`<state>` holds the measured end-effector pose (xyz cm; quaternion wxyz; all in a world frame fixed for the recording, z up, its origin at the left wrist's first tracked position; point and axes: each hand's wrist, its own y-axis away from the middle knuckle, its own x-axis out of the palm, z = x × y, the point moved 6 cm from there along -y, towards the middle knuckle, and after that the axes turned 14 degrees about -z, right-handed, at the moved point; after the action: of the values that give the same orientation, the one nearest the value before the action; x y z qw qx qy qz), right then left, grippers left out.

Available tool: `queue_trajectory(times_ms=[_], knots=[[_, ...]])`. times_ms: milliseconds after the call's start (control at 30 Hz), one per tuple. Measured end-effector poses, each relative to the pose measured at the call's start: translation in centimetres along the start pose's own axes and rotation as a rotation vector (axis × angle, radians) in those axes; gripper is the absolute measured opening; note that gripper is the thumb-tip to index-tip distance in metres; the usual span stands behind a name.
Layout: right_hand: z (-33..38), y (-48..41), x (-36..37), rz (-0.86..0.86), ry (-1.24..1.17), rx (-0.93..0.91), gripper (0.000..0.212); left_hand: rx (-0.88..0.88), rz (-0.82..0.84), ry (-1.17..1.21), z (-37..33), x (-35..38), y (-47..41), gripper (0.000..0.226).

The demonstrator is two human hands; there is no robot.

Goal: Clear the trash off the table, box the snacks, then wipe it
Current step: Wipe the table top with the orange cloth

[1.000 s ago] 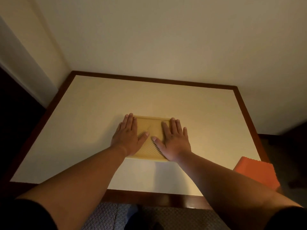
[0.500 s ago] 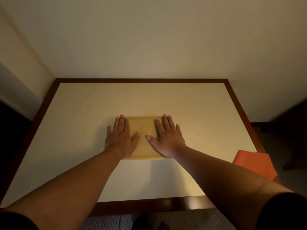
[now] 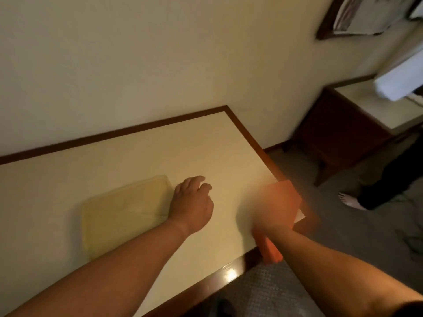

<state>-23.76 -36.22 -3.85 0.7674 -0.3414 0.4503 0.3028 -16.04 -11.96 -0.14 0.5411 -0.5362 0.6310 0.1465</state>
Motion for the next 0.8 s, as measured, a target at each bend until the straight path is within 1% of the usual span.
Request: queue_trajectory(times_ms=[100, 200, 267, 333, 367, 400, 467, 533, 567, 633, 700, 767, 800], knots=[[-5.4, 0.2, -1.3, -0.012, 0.113, 0.131, 0.031, 0.059, 0.12, -0.01, -2.4, 3.3, 0.1, 0.038], [-8.8, 0.1, -0.5, 0.093, 0.184, 0.308, 0.043, 0.137, 0.287, 0.017, -4.5, 6.9, 0.7, 0.036], [-10.9, 0.1, 0.7, 0.178, 0.163, 0.483, 0.055, 0.079, 0.409, 0.071, -5.7, 9.4, 1.1, 0.035], [-12.2, 0.1, 1.9, 0.214, 0.112, 0.61, 0.062, -0.044, 0.501, 0.12, -6.5, 11.5, 1.5, 0.034], [-12.6, 0.0, 2.3, 0.228, 0.083, 0.641, 0.061, -0.105, 0.543, 0.151, -6.9, 12.6, 1.9, 0.035], [-12.8, -0.1, 2.7, 0.236, 0.036, 0.664, 0.055, -0.168, 0.585, 0.184, -7.3, 13.6, 2.2, 0.037], [-12.5, -0.3, 2.9, 0.222, -0.108, 0.715, 0.036, -0.303, 0.645, 0.267, -7.8, 14.8, 2.8, 0.042], [-12.2, -0.9, 2.9, 0.189, -0.257, 0.749, 0.013, -0.468, 0.652, 0.352, -7.9, 15.6, 2.8, 0.046], [-11.7, -1.3, 2.9, 0.177, -0.348, 0.757, 0.008, -0.56, 0.638, 0.394, -7.7, 15.9, 2.7, 0.047], [-10.2, -2.1, 2.6, 0.211, -0.575, 0.78, 0.016, -0.705, 0.603, 0.464, -7.2, 16.1, 2.1, 0.048], [-8.2, -2.9, 2.0, 0.298, -0.753, 0.793, 0.017, -0.831, 0.574, 0.564, -6.5, 16.1, 1.3, 0.047], [-6.1, -3.6, 1.6, 0.439, -0.921, 0.783, 0.017, -0.981, 0.539, 0.731, -6.1, 15.3, 0.5, 0.044], [-5.0, -4.0, 1.6, 0.522, -1.013, 0.773, 0.024, -1.051, 0.525, 0.836, -6.0, 14.6, 0.0, 0.037]])
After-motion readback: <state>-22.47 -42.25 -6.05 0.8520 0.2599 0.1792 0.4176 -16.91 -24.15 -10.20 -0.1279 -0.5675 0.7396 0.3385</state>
